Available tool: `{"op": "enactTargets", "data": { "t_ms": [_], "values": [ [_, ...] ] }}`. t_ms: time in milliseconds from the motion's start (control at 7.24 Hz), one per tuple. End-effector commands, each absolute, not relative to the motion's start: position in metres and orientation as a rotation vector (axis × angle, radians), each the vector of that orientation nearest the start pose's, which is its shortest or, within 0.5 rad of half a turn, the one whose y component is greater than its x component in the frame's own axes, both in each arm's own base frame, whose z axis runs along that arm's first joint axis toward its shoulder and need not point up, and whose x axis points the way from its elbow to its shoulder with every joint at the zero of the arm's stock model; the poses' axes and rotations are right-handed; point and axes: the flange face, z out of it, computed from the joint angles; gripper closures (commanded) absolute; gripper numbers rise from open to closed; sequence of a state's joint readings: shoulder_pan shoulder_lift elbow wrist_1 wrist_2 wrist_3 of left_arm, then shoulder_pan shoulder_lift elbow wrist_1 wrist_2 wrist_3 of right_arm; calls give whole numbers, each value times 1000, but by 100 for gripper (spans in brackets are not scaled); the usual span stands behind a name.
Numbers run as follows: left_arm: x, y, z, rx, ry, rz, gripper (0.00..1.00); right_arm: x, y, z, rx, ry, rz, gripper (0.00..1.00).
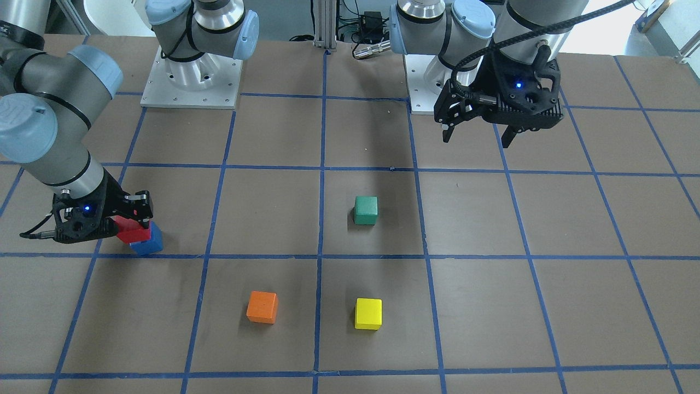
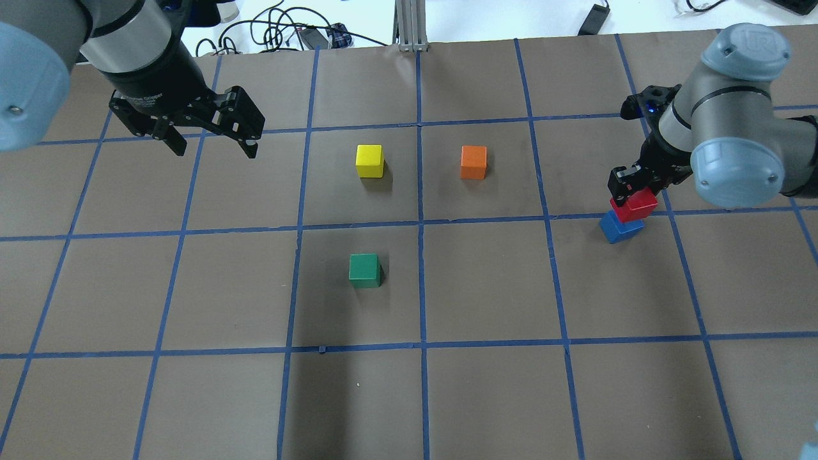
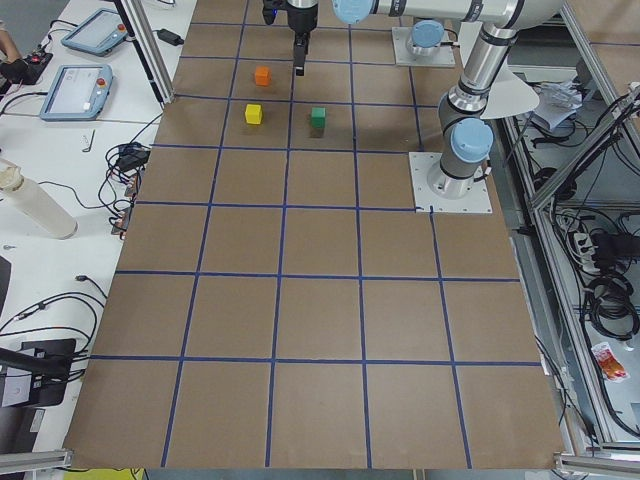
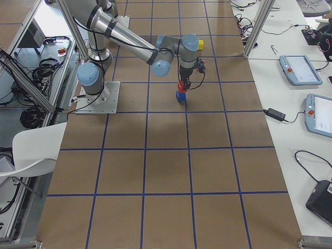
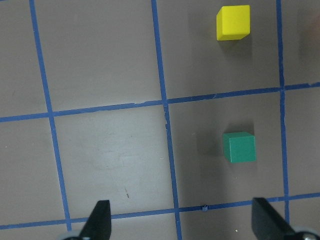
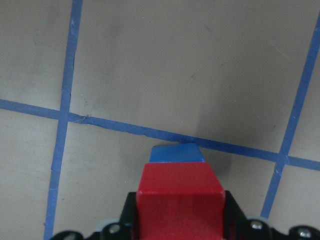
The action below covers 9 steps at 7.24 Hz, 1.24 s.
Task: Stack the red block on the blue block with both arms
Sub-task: 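Lower the red cube onto the blue cube with the right gripper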
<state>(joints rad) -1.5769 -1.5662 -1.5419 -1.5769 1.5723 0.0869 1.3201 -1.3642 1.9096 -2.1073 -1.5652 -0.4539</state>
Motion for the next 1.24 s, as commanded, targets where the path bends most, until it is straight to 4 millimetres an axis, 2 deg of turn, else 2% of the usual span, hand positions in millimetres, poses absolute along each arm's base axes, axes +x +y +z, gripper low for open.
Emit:
{"op": "enactTargets", "data": {
  "t_ms": [0,691,829,967,1106],
  "values": [
    [-136,-491,503,144,3135,-41,0,-6,-540,270,-303,3120,1,100],
    [-136,-491,503,147,3134,-41,0,-6,-539,265,-294,3113,14,100],
    [-136,-491,503,147,3134,-41,0,-6,-539,261,-287,3112,21,87],
    [-136,-491,503,147,3134,-41,0,-6,-537,258,-284,3108,29,80],
    [-136,-491,503,147,3135,-41,0,-6,-539,258,-292,3114,10,63]
  ]
}}
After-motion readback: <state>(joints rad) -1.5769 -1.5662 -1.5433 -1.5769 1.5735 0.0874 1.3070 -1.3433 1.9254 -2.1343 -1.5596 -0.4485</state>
